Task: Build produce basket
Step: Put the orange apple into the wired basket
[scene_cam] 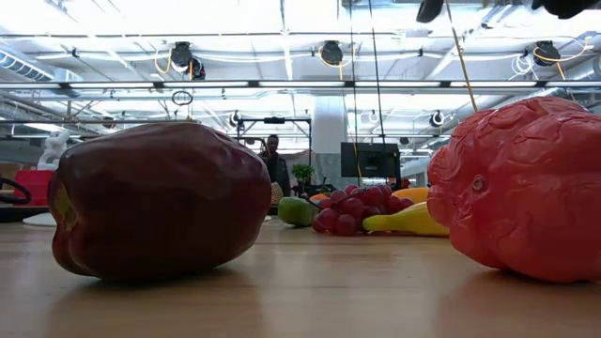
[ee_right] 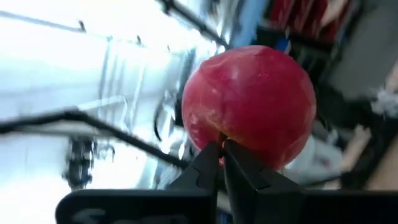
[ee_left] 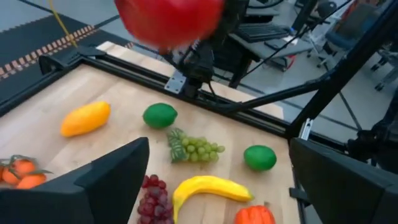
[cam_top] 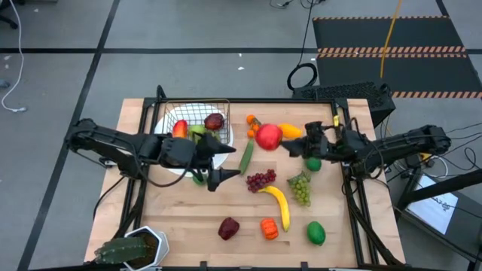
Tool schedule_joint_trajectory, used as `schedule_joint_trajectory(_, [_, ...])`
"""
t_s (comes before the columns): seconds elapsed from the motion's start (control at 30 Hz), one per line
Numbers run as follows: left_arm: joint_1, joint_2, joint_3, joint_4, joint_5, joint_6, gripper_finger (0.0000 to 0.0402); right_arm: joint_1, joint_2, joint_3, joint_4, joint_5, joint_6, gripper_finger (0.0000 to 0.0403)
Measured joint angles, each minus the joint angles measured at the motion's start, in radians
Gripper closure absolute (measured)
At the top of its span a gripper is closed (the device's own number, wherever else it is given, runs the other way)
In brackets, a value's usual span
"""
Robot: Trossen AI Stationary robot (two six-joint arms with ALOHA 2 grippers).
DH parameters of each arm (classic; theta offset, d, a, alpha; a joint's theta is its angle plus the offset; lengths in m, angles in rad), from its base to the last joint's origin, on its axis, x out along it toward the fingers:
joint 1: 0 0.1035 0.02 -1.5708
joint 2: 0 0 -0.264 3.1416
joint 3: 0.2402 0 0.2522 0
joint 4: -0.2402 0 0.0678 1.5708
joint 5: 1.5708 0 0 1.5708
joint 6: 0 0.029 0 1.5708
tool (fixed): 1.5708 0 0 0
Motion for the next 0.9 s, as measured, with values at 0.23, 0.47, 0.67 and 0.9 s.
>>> schedule_joint_trajectory(0.23, [0.007,-0.007,0.000,0.025,0.001,-0.053,0.0073,-0.047,-0.001,0.000,0.130,0.079,-0.050,0.0395])
schedule_joint_trajectory(0.47, [0.006,-0.007,0.000,0.028,0.002,-0.092,0.0124,-0.096,-0.003,0.000,0.183,0.115,-0.034,0.0395])
schedule_joint_trajectory(0.67, [0.006,-0.007,0.000,0.028,0.002,-0.143,0.0152,-0.146,-0.003,0.000,0.181,0.050,-0.028,0.0395])
schedule_joint_trajectory(0.9, [0.010,-0.007,0.000,0.028,0.002,-0.162,0.0175,-0.194,-0.002,0.000,0.167,-0.046,-0.083,0.0395])
